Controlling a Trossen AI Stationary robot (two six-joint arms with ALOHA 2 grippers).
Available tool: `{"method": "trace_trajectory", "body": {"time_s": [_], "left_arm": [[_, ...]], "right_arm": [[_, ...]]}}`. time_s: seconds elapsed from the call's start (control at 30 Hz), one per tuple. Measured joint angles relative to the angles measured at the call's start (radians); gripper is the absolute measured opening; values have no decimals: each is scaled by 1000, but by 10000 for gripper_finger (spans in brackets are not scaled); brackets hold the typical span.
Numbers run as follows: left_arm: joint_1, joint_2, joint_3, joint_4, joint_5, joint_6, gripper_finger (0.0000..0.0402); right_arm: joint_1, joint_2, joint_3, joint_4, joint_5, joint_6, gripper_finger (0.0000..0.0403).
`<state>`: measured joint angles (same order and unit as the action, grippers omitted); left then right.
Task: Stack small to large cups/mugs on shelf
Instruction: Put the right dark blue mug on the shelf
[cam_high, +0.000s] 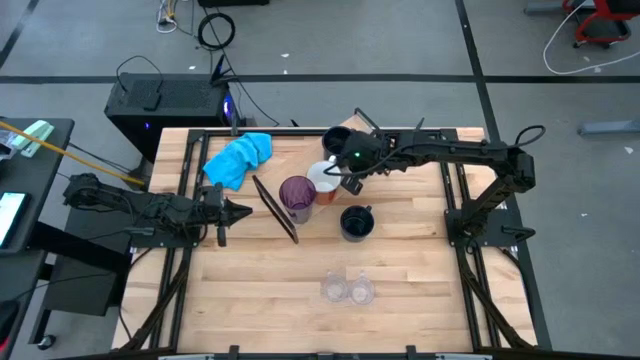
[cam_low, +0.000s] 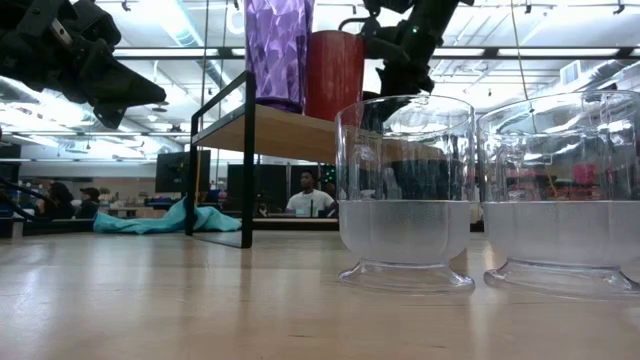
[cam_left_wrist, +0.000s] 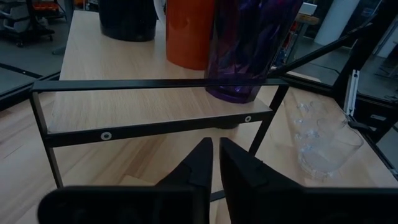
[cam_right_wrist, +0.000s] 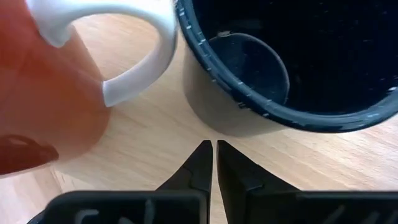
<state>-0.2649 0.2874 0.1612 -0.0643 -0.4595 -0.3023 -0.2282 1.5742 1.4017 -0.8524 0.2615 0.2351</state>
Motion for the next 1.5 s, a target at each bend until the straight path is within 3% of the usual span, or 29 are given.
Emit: {"method": "trace_trajectory", "body": {"time_s": [1.5], "left_arm": [[0,0,0,0,0,0,37]], "right_arm": [[-34,0,8,69,1,-92,31]]}}
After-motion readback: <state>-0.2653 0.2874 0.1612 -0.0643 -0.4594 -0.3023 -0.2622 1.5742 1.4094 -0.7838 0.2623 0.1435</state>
